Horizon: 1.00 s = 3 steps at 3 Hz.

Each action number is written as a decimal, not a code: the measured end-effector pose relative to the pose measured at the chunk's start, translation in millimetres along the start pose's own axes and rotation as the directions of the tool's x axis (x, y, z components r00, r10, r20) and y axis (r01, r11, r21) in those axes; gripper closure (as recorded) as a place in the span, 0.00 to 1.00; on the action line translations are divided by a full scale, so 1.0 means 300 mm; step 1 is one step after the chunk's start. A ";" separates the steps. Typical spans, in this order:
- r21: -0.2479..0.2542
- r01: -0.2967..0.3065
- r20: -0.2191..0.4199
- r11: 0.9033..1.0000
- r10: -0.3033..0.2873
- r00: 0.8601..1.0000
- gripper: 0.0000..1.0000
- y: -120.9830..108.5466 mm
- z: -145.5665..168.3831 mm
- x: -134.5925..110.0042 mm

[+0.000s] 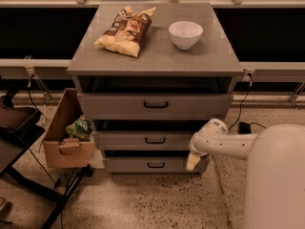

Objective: Close middle drawer

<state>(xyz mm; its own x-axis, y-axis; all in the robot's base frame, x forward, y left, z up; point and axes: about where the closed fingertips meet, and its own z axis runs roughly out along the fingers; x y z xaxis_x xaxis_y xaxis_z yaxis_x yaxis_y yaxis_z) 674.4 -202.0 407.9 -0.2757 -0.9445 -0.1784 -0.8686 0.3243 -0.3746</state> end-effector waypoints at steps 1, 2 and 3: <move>0.000 0.001 0.000 1.000 -0.001 1.000 0.30 0.000 0.000 -0.001; -0.012 0.042 0.003 0.999 -0.042 0.999 0.53 0.023 -0.004 -0.029; -0.028 0.110 0.024 0.994 -0.109 0.994 0.75 0.089 -0.083 -0.050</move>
Offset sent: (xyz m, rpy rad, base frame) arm -0.0070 0.0215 0.0040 -0.0276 0.0131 0.0904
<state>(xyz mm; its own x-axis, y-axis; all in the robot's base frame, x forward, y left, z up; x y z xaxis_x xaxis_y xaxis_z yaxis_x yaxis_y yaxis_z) 645.2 -180.5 423.1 -0.1692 -0.9727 -0.1587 -0.9047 0.2171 -0.3667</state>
